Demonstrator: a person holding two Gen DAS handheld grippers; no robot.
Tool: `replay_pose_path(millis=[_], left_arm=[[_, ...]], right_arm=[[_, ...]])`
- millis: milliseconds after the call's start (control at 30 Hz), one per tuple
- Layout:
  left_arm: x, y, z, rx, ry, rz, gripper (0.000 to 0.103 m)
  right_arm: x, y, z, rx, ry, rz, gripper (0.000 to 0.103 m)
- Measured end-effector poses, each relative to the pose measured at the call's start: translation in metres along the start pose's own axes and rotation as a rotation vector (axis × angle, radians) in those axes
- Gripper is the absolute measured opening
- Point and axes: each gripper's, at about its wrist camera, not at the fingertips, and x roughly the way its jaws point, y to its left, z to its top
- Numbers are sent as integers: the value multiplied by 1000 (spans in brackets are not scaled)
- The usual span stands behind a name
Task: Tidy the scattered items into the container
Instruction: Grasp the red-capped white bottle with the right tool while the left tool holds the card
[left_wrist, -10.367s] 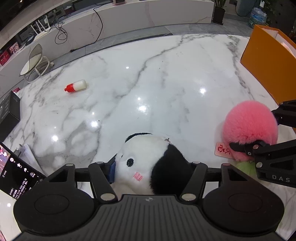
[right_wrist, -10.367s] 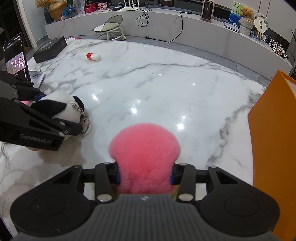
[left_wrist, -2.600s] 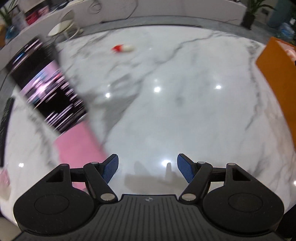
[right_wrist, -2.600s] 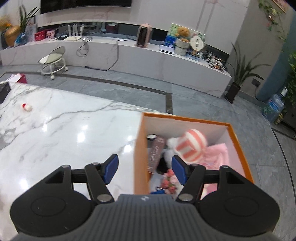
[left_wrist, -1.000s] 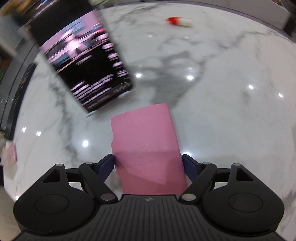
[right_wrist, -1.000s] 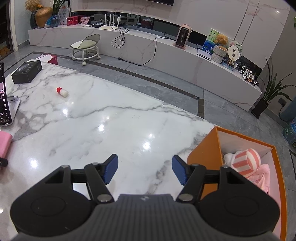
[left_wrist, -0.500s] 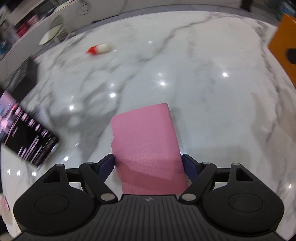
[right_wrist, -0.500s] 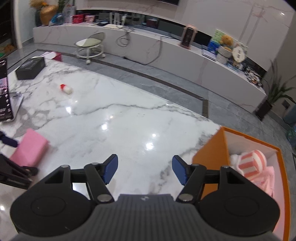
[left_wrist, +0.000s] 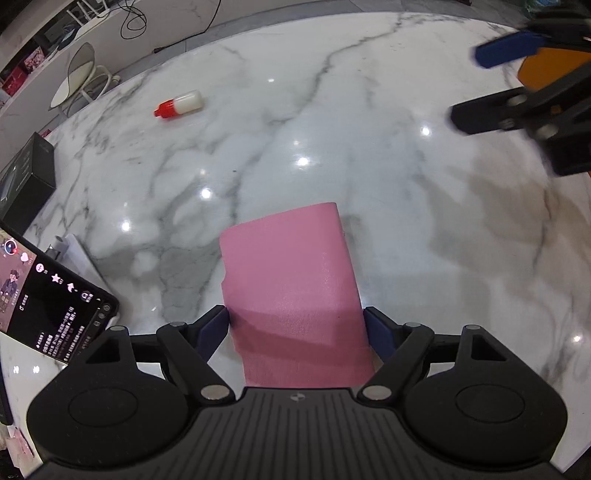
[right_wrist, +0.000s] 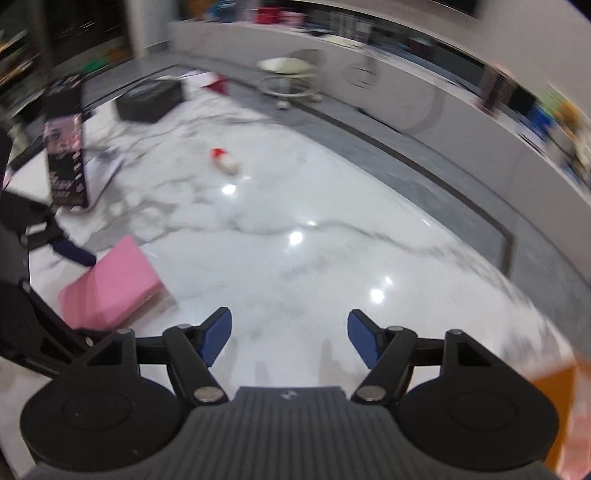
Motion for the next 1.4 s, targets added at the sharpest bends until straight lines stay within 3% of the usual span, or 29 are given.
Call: replay_pose_path(millis=[200,367,700,867,1167,1233,1300,1400], left_arm=[[1,11,-2,-7,1,-38,96],[7,27,0,-38,26,-104,97],[5,32,4,-59,28,-87,95],[3,41,7,-100,22,-33,94],[4,47,11,-122,14,-25,94],[4,47,11,-123,12,-26,94],[5,48,11,-126,10,-29,94],[7,50,12,-132,9,-32,94]], right_arm=[[45,5,38,-176,-1,120,71],[77,7,79,-255,-12,166,71],[118,35,129,-399,-38,253,59],[130,42,136,-441,-26,256,55],[148,49,143,-451,-14,241,44],[150,48,144,-436,-17,240,38],[149,47,144,-417,-15,239,24],[146,44,139,-407,-6,240,22]])
